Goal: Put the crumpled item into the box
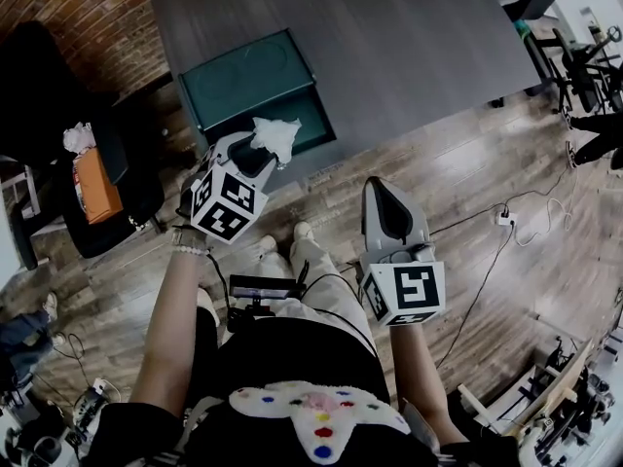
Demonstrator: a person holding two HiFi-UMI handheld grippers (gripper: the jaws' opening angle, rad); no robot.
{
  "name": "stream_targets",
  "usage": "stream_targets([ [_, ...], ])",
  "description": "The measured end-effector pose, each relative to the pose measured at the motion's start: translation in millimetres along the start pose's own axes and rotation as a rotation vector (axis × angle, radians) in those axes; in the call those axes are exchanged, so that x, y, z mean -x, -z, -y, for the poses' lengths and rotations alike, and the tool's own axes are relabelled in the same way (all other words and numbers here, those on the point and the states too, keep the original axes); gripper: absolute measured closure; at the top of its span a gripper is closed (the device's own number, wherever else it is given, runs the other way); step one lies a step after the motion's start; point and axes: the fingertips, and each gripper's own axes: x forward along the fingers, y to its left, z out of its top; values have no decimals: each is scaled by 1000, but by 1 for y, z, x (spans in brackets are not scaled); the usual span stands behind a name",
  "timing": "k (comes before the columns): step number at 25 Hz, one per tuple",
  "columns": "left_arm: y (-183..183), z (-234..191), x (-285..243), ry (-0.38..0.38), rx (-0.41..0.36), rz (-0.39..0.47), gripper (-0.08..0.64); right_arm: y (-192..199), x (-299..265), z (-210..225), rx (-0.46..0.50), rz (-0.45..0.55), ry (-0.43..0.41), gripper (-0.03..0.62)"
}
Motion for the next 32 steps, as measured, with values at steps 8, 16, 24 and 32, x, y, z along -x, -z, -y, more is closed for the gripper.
stream_targets([
  [8, -1, -9, 20, -44, 74, 47, 364, -3, -4, -11, 7, 6, -29, 583],
  [16, -18, -23, 49, -92, 177, 165, 501, -10, -11, -22, 17, 16, -57, 583],
  [24, -38, -32, 94, -143, 251, 278, 552, -26, -14, -38, 40, 43, -107, 583],
  [32, -57, -34, 145, -206, 261, 369, 554, -43, -12, -55, 62, 94, -161, 583],
])
